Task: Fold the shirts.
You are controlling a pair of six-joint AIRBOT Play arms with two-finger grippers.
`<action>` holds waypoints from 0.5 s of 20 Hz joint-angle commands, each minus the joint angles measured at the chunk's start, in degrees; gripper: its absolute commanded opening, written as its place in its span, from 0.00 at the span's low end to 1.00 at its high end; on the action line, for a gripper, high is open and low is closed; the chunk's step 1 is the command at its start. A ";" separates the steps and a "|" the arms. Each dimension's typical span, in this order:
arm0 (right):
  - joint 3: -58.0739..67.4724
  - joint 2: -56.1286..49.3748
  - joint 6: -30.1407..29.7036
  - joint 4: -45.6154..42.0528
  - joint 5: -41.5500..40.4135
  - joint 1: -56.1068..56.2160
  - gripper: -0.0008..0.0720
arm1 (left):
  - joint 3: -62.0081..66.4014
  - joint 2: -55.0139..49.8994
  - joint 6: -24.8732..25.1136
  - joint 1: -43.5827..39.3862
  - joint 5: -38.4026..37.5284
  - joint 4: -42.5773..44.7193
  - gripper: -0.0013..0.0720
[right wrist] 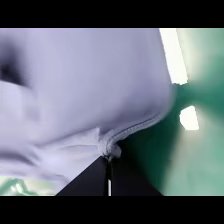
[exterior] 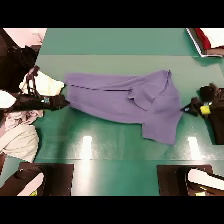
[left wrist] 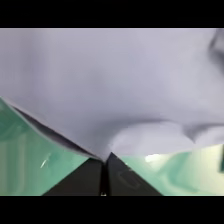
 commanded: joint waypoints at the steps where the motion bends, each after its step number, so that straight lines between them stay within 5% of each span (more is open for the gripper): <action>1: 12.02 1.70 0.00 11.21 2.91 0.13 0.03 | 10.71 0.00 0.15 4.42 0.13 -6.27 0.05; 10: 51.45 19.04 0.13 13.22 -12.92 0.11 0.03 | 65.00 0.00 3.19 11.08 2.67 -10.95 0.05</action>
